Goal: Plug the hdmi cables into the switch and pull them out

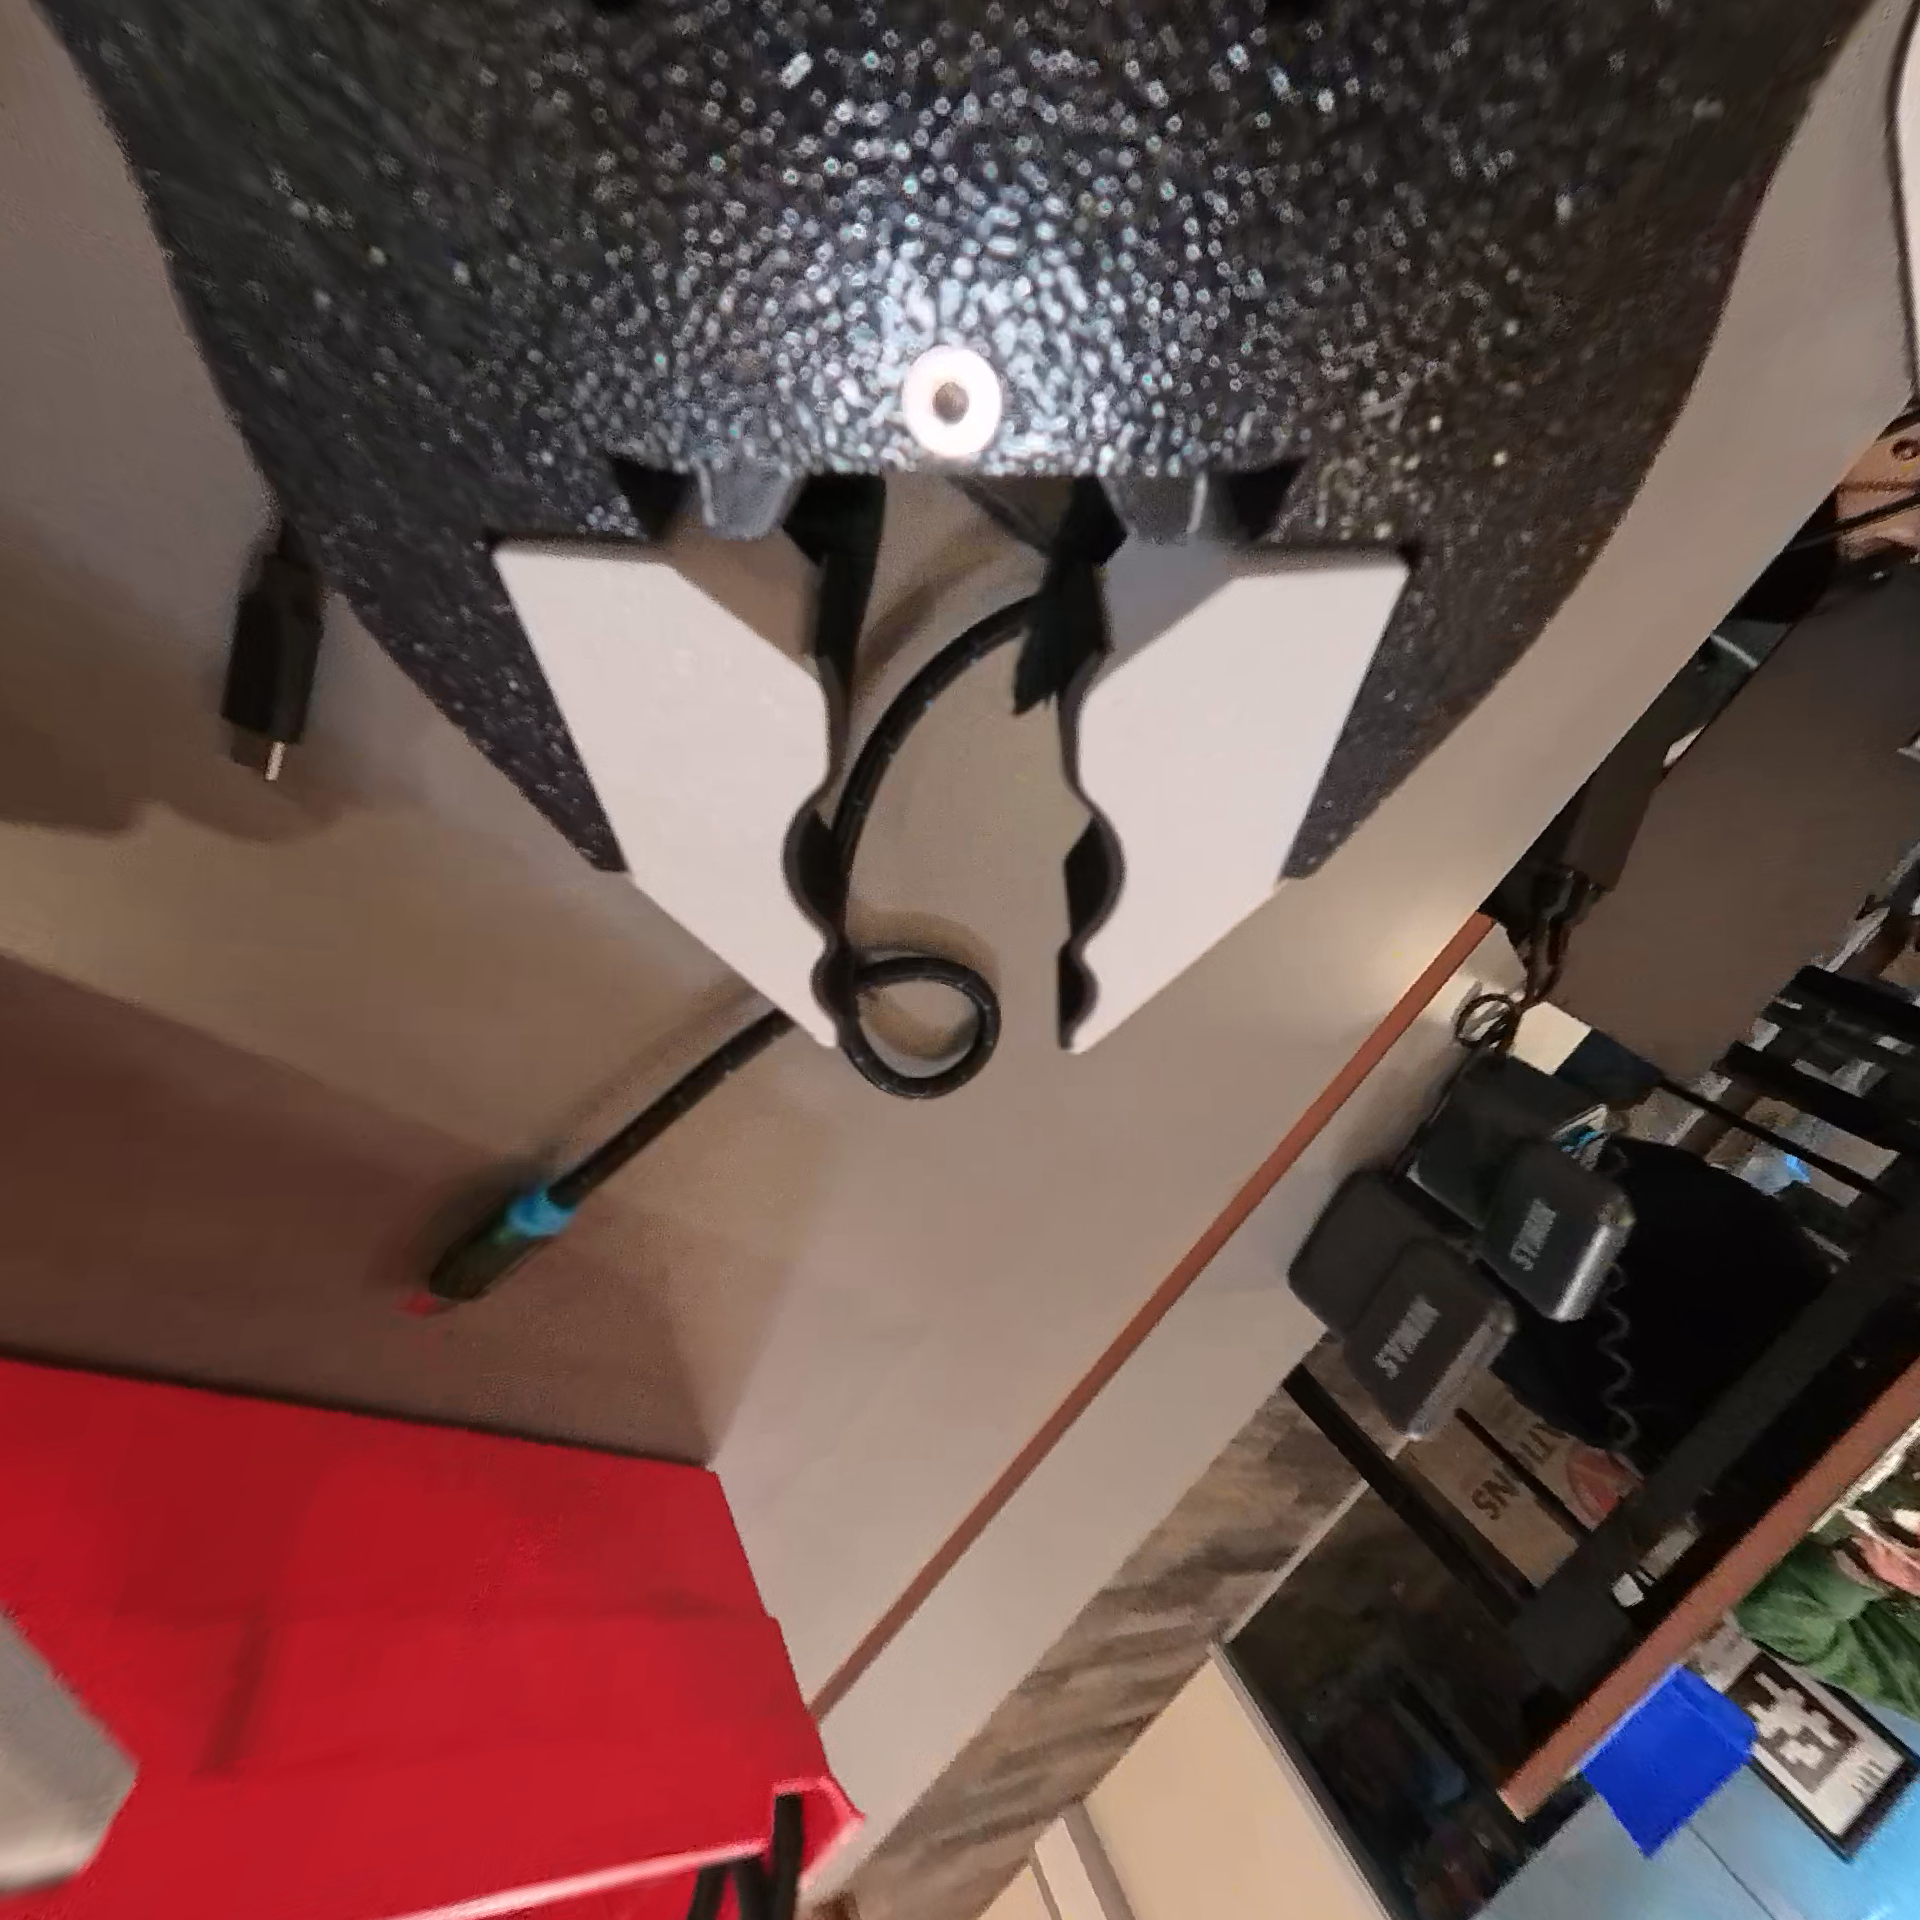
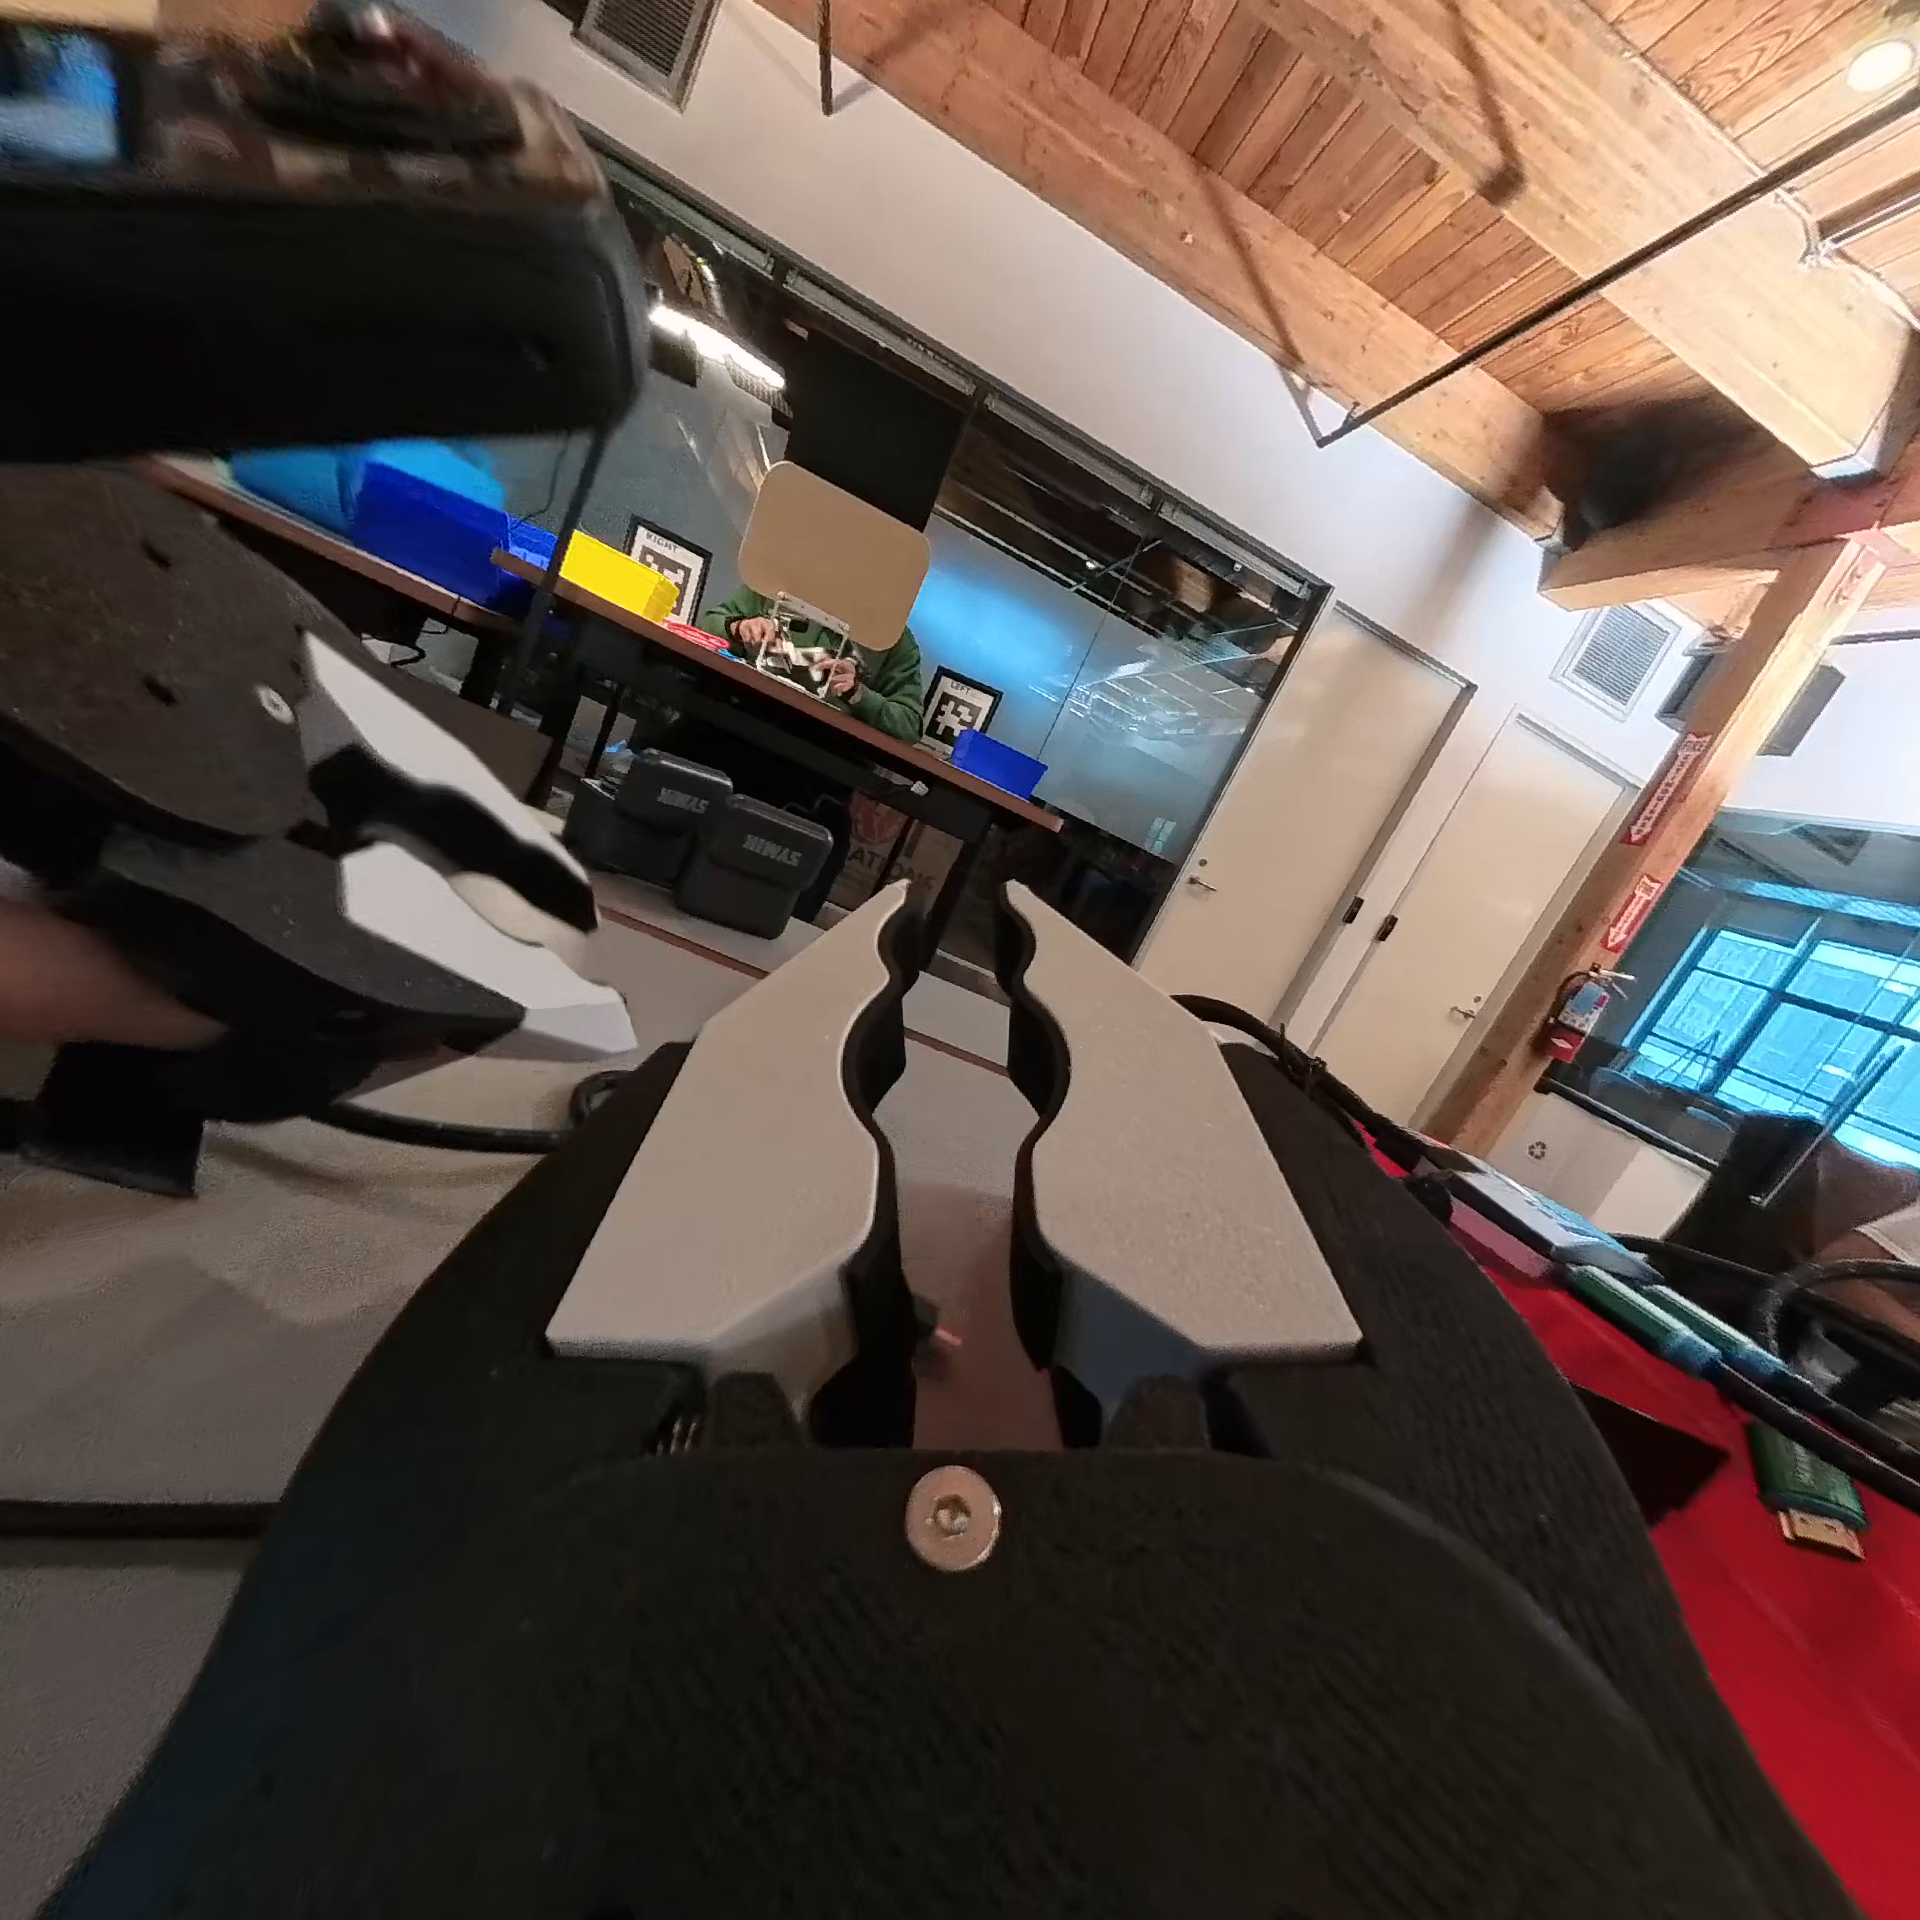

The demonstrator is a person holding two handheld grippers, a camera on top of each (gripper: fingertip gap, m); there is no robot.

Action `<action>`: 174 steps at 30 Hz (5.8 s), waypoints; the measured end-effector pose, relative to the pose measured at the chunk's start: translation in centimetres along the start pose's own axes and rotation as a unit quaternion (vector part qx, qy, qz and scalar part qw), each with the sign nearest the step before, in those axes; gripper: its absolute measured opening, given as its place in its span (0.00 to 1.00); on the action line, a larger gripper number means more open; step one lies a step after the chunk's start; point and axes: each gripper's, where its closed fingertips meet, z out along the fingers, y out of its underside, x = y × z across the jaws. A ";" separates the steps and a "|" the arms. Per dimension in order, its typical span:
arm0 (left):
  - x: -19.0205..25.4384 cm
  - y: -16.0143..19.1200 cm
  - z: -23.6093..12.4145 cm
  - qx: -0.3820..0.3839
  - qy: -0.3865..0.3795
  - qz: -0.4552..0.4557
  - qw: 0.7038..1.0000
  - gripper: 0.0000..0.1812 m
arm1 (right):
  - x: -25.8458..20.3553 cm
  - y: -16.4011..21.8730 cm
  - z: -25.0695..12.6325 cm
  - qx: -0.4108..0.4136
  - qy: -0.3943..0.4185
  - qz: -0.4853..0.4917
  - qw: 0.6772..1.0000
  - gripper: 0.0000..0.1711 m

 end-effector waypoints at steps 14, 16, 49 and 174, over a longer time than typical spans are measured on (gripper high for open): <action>-10.7 5.3 -10.9 0.123 -0.180 -0.094 0.971 0.35 | -7.9 1.2 -0.7 -0.055 -0.204 -0.018 0.977 0.07; -10.8 6.7 -10.9 0.109 -0.176 -0.101 0.973 0.35 | -11.8 1.8 -2.4 -0.091 -0.312 -0.019 0.946 0.10; -13.2 7.2 -13.2 0.153 -0.133 -0.252 0.946 0.24 | -23.0 4.8 -0.3 -0.415 -0.441 0.153 0.781 0.41; -10.8 10.5 -12.1 0.062 -0.206 0.021 0.976 0.06 | -1.0 -3.3 5.3 -0.005 -0.165 0.109 0.980 0.11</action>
